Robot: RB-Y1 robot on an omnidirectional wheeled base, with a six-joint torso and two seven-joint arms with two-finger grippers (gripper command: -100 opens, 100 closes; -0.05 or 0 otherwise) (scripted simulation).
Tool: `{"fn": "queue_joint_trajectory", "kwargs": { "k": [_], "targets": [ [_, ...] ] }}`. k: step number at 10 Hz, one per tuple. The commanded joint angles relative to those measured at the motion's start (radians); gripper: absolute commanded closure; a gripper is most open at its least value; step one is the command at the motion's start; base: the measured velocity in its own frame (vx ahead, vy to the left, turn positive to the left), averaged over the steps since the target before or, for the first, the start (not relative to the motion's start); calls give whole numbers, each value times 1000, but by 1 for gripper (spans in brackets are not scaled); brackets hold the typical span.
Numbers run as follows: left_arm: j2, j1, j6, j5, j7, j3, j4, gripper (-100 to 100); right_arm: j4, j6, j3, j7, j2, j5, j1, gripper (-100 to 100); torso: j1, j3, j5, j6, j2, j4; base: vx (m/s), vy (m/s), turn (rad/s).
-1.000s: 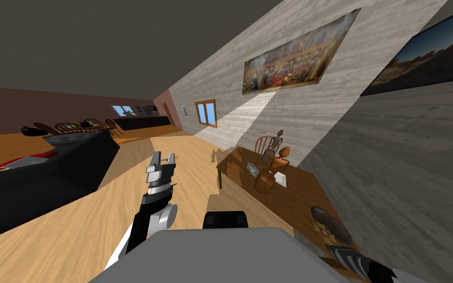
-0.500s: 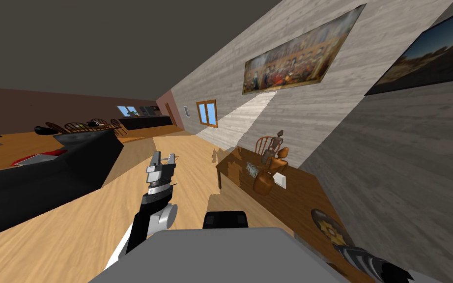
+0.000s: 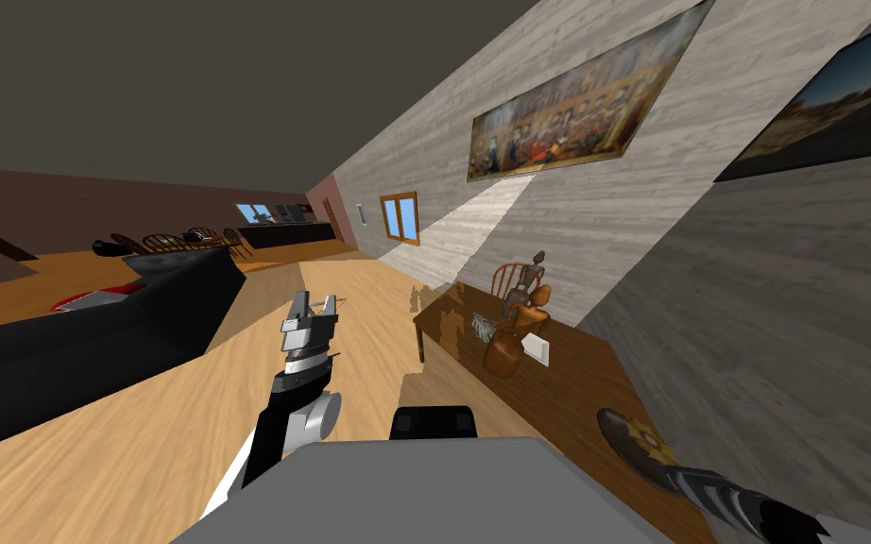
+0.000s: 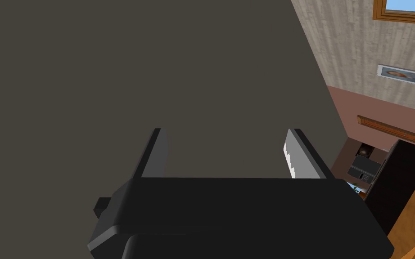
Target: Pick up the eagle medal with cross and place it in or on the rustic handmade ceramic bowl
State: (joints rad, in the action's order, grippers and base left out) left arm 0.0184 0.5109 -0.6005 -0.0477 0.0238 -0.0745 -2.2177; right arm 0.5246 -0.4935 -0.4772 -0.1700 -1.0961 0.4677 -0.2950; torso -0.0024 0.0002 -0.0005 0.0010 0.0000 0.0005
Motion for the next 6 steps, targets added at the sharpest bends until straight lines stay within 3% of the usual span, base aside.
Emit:
{"fn": "queue_joint_trajectory", "kwargs": {
  "k": [1, 5, 6],
  "targets": [
    [0, 0, 0, 0, 0, 0, 0, 0, 0, 0, 0, 0, 0, 0, 0, -100, 0, 0, 0, 0, 0, 0, 1, -10, 1],
    [0, 0, 0, 0, 0, 0, 0, 0, 0, 0, 0, 0, 0, 0, 0, -100, 4, 0, 1, 0, 0, 0, 0, 0, 0],
    [0, 0, 0, 0, 0, 0, 0, 0, 0, 0, 0, 0, 0, 0, 0, 0, 4, 0, 1, 0, 0, 0, 0, 0, 0]
  ]
}}
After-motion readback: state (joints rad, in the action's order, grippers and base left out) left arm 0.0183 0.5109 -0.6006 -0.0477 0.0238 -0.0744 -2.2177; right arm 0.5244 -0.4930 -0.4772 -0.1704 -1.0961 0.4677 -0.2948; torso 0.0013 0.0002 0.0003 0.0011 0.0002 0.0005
